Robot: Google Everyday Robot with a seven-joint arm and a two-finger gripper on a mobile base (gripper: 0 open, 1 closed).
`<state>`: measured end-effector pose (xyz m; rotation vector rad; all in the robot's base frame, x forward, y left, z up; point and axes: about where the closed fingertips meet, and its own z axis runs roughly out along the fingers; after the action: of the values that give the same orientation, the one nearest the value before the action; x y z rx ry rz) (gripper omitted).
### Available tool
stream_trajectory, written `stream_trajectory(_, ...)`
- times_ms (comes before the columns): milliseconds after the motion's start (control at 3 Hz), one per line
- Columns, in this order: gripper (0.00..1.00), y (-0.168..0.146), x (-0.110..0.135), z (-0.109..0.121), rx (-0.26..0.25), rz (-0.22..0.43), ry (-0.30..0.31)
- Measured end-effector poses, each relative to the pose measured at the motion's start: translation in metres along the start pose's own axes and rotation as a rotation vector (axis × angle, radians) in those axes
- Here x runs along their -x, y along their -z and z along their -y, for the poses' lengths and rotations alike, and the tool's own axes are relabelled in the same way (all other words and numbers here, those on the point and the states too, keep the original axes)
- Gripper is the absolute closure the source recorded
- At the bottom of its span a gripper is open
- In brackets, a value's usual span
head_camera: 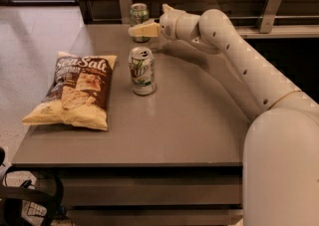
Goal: Knock green can over
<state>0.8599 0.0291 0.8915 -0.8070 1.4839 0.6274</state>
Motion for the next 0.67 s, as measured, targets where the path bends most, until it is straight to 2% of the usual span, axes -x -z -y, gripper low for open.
stream_trajectory(333, 0.0, -0.0066, 0.0034, -0.0072, 0.007, 0.003, 0.008)
stream_trajectory(667, 0.17, -0.0151, 0.0014, -0.0128, 0.017, 0.003, 0.01)
